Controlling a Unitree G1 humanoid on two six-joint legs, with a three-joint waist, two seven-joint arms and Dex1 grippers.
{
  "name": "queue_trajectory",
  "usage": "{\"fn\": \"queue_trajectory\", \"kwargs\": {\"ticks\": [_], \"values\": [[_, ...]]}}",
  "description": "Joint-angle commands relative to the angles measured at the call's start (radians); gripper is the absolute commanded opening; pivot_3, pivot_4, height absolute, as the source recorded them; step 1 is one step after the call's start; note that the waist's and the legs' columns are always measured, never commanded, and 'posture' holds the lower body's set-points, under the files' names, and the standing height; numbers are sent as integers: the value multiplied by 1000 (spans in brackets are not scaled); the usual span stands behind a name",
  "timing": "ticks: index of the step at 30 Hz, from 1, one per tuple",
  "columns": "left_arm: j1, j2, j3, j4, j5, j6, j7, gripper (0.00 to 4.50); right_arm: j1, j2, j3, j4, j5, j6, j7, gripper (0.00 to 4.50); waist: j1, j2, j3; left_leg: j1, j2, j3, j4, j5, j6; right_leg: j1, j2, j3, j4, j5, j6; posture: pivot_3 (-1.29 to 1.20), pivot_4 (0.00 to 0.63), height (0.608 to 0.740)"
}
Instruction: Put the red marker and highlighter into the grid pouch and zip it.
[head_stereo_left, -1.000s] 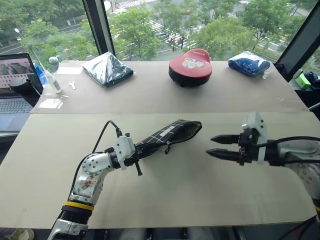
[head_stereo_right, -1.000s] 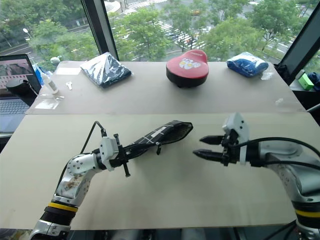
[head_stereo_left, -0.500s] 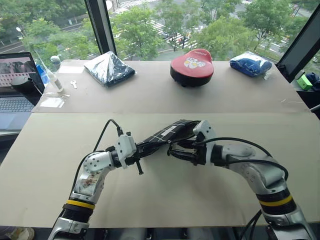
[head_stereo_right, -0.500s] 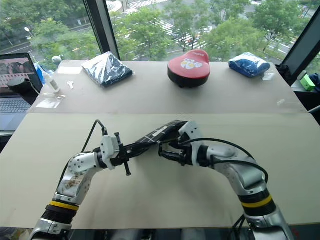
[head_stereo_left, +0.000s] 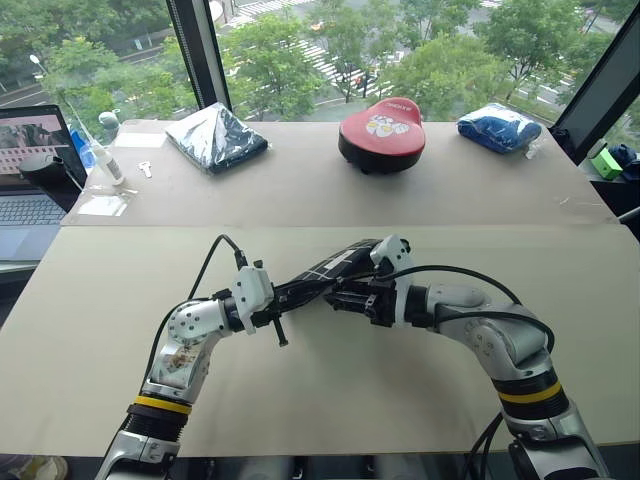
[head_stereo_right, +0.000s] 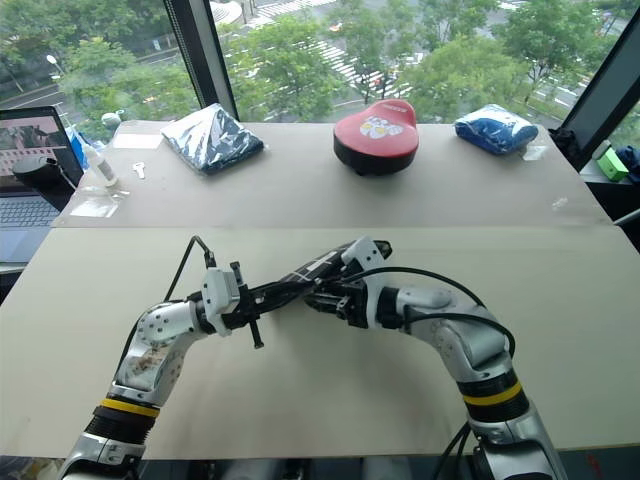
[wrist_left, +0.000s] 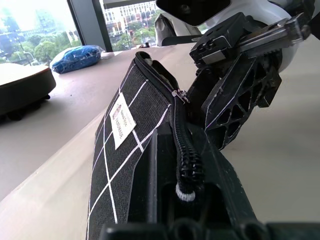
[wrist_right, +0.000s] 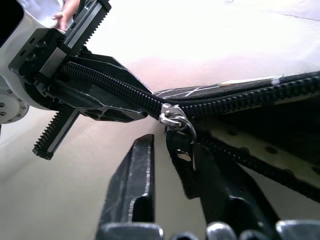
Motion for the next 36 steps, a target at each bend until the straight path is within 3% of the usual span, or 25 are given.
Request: {"fn": "queue_trajectory", "kwargs": {"ticks": [1,11,20,26,32,35,36], "values": [[-9,-3,2,-11,-5,-13,0,0,-19,-16,-24,-30,8,-12,21,49,0,0,0,0,0,0,0,0,0,0,0,0,0,0,0,0,150,740],[-8,-4,-2,-12,-5,-14,-1,0,5,-63,-84,-39,22,-3,34,49,0,0,0,0,0,0,0,0,0,0,0,0,0,0,0,0,150,740],[2,0,-3,-14,-7,-16,-3,0,114,-323,-211,21,-27,-82,168,49,5,0,0,0,0,0,0,-2,3,2,-1,0,-1,0,0,0,150,740],[1,-2,-3,-9,-9,-20,-5,0,131,-409,-238,97,-77,-148,208,49,2,0,0,0,1,0,0,-2,3,2,0,0,-1,0,0,0,150,740],[1,-4,-2,-3,-11,-24,-8,0,132,-428,-228,152,-121,-210,224,49,2,0,0,0,1,0,0,-2,3,2,0,1,-1,0,0,0,150,740],[0,-5,-4,1,-9,-26,-10,0,128,-382,-214,141,-122,-231,205,49,2,0,0,0,1,0,0,-2,3,2,0,1,-1,0,0,0,150,740],[-1,-5,-4,2,-8,-27,-10,0,124,-360,-219,136,-103,-220,202,372,2,0,0,0,1,0,0,-2,3,2,0,1,-1,0,0,0,150,740]]}}
